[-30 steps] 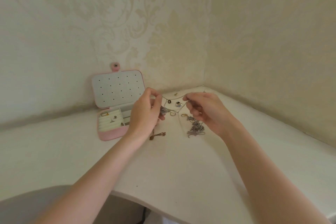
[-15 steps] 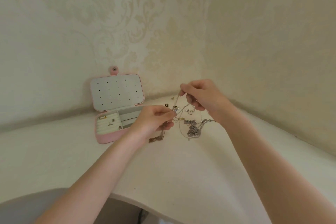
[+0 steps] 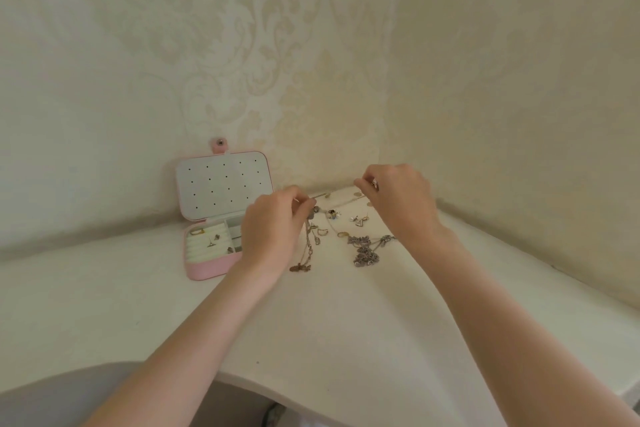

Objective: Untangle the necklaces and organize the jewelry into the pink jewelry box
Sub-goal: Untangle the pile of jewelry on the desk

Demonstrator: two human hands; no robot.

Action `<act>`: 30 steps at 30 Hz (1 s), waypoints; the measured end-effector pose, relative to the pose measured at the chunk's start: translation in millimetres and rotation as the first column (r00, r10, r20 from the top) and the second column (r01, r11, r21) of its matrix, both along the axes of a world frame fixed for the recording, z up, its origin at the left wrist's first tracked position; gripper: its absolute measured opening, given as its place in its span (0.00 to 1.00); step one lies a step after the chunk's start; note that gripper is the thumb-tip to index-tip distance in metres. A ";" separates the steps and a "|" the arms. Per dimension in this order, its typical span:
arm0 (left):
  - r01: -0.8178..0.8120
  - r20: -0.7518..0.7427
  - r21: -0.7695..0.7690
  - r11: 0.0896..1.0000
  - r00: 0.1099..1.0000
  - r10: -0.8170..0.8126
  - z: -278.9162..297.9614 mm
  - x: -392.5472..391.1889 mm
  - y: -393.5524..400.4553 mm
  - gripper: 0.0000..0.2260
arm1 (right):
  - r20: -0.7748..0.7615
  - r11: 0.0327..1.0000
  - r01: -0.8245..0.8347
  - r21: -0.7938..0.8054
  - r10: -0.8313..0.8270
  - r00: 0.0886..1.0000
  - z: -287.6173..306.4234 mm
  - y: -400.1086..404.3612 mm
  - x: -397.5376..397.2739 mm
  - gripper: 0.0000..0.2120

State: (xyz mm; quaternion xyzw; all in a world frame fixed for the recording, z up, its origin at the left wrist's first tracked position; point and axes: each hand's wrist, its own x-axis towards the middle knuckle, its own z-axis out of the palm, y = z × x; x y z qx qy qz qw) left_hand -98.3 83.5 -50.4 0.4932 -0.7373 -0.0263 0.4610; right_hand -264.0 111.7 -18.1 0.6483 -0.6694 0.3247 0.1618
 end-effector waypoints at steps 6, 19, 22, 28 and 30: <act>0.310 -0.508 0.267 0.913 0.850 -0.140 10.6 9.8 -4.0 0.04 | 0.070 0.990 -0.089 0.107 0.082 0.994 6.6 0.1 -14.8 0.08; 0.292 -0.454 0.044 0.955 0.858 -0.241 30.4 11.1 -11.4 0.06 | 0.360 0.880 -0.319 0.351 0.188 0.914 34.4 11.1 -28.3 0.05; 0.149 0.008 -0.140 0.979 0.989 -0.149 29.9 19.7 -12.6 0.07 | 0.246 0.882 -0.227 0.412 0.132 0.960 33.4 10.0 -33.0 0.04; 0.183 0.269 -0.201 0.962 0.955 -0.125 21.7 31.7 -16.8 0.09 | 0.180 0.881 -0.159 0.446 0.086 0.980 31.7 12.8 -37.4 0.07; 0.208 0.208 -0.106 0.973 0.961 -0.183 20.4 33.5 -17.9 0.08 | 0.205 0.853 -0.186 0.487 0.095 0.974 33.5 16.4 -37.6 0.07</act>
